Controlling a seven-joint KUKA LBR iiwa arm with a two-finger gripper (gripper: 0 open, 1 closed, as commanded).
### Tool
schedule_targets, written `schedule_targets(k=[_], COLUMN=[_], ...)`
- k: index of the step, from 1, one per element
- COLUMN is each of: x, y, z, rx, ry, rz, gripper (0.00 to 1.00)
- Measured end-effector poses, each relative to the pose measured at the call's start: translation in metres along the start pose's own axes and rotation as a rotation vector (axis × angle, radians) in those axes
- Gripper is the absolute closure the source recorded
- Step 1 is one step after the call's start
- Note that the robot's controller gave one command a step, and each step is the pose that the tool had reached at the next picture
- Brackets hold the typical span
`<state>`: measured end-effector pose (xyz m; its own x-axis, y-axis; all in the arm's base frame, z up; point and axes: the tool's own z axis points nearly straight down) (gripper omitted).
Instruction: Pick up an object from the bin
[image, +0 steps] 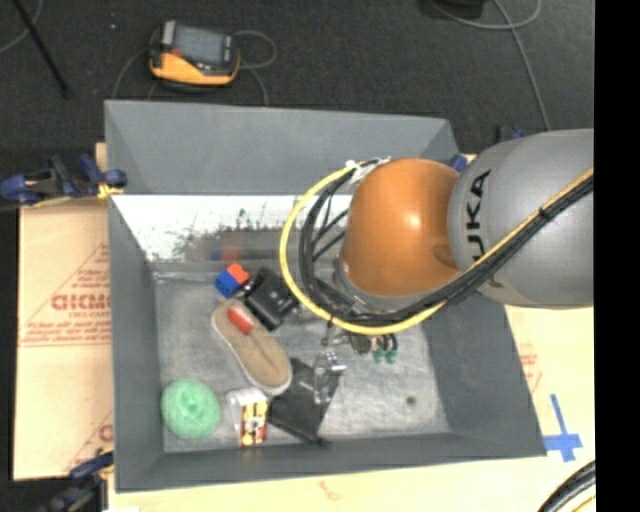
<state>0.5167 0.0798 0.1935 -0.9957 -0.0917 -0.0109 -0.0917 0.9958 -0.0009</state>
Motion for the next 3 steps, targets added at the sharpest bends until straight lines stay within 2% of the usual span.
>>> schedule_targets(k=[1, 2, 3], x=[-0.007, -0.007, 0.001], y=[0.003, 0.003, 0.003], z=[0.115, 0.115, 0.074], rx=[-0.005, -0.005, -0.004], ry=[-0.027, -0.027, 0.012], rz=[-0.347, -0.346, -0.355], gripper=[1.00, 1.00, 1.00])
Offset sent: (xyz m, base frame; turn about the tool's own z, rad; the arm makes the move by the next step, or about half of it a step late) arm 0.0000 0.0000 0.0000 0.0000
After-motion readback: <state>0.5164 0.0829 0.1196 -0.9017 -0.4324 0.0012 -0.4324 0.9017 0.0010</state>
